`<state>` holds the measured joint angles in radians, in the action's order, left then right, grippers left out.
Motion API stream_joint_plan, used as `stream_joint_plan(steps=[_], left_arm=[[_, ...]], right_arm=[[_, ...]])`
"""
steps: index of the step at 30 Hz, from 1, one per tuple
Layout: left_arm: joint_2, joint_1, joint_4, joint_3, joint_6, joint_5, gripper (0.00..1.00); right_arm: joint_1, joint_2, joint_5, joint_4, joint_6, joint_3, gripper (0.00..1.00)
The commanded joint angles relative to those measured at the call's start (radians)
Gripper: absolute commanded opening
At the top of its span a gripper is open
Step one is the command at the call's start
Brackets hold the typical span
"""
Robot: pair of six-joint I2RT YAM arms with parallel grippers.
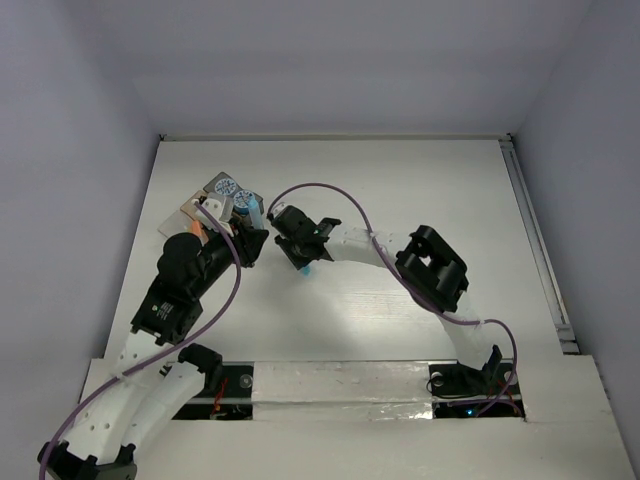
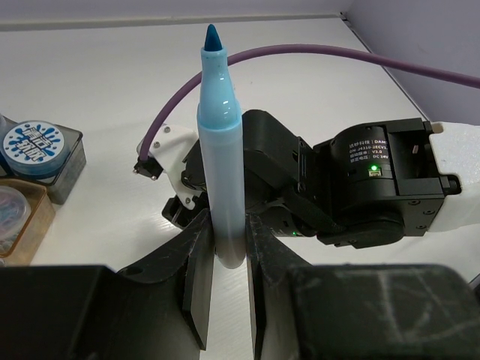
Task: Sort the stationery into containers
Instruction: Close the pen cap on the pen.
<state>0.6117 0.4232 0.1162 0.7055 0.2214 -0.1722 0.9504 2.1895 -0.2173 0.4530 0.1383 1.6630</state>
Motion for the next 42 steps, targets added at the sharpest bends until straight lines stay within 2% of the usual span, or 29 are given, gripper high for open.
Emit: stream_joint_plan(steps=[1,2,7,9,13,17,19,21,23,27,32,36,42], left_arm=[[0.002,-0.009,-0.047,0.032,-0.001,-0.012,0.00],[0.003,-0.009,-0.047,0.032,-0.001,-0.012,0.00],[0.005,-0.009,-0.047,0.032,-0.001,-0.013,0.00],[0.005,-0.009,-0.047,0.032,-0.001,-0.015,0.00],[0.005,-0.009,-0.049,0.032,0.001,-0.018,0.00],[0.002,-0.009,-0.049,0.032,0.001,-0.020,0.00],[0.002,-0.009,-0.049,0.032,0.001,-0.021,0.00],[0.000,-0.009,-0.049,0.031,0.001,-0.021,0.00],[0.002,-0.009,-0.049,0.031,0.001,-0.023,0.00],[0.010,-0.009,-0.049,0.032,0.001,-0.027,0.00],[0.019,-0.009,-0.049,0.031,-0.001,-0.026,0.00],[0.048,-0.009,-0.050,0.032,-0.004,-0.044,0.00],[0.083,-0.009,-0.053,0.032,-0.019,-0.090,0.00]], right_arm=[[-0.002,0.021,-0.010,0.070,0.007,-0.023,0.35],[-0.002,0.016,-0.010,0.070,0.010,-0.026,0.44],[-0.002,-0.013,-0.017,0.075,0.029,-0.045,0.64],[-0.002,-0.022,-0.022,0.073,0.038,-0.063,0.68],[-0.002,-0.031,-0.005,0.072,0.058,-0.081,0.61],[-0.002,-0.027,0.007,0.070,0.067,-0.088,0.43],[-0.002,-0.027,0.007,0.076,0.067,-0.085,0.33],[-0.002,-0.031,0.012,0.073,0.069,-0.086,0.15],[-0.002,-0.043,0.006,0.058,0.072,-0.100,0.02],[-0.013,-0.117,-0.001,-0.017,0.086,-0.114,0.00],[-0.064,-0.301,-0.020,-0.147,0.112,-0.163,0.00],[-0.073,-0.462,-0.044,-0.368,0.145,-0.247,0.00],[-0.073,-0.595,-0.085,-0.557,0.193,-0.269,0.00]])
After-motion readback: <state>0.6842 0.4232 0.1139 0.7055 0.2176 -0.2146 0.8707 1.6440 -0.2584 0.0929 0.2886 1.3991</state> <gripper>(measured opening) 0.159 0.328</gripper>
